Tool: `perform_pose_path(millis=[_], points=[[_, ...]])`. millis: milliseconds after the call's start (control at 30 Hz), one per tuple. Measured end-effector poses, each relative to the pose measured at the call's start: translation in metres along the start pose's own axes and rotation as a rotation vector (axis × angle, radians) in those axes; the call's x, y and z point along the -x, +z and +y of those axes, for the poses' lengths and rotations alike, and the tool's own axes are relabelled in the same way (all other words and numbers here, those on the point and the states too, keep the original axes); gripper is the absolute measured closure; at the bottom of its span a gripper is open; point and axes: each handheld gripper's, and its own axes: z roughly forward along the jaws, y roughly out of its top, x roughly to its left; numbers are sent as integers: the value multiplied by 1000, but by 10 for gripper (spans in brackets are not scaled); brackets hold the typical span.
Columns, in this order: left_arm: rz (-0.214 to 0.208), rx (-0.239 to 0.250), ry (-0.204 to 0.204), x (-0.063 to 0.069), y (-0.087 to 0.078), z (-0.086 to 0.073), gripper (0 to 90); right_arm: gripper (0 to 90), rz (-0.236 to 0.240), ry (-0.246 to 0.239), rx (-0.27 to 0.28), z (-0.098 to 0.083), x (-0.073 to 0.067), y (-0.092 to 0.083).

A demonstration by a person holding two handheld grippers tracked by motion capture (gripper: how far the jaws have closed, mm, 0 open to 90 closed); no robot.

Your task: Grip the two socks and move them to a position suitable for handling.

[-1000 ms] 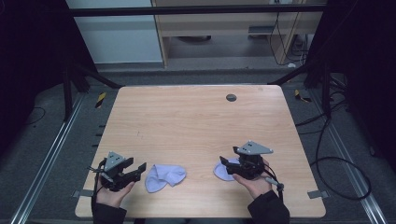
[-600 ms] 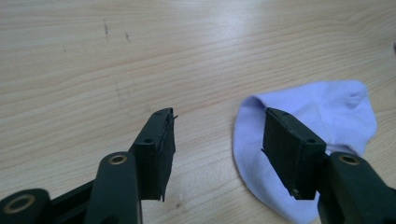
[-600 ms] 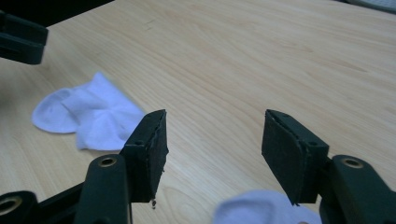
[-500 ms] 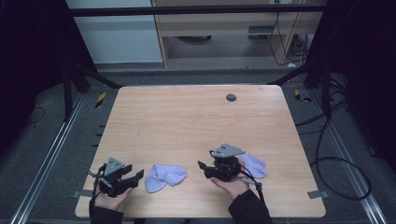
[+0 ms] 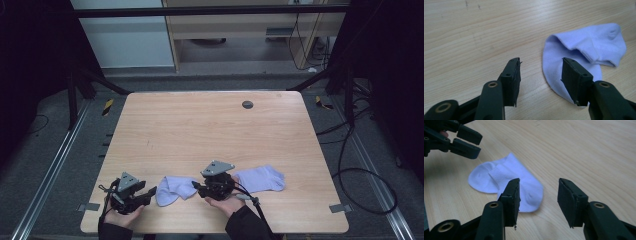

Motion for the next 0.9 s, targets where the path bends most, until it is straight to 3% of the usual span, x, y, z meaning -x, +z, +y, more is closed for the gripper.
perform_pose_path(millis=[400, 900], points=[[-15, -60, 32, 7, 11, -3, 511, 608, 50, -45, -64, -8, -18, 23], [-31, -93, 48, 11, 18, -3, 629, 658, 82, -82, -125, -10, -35, 44]])
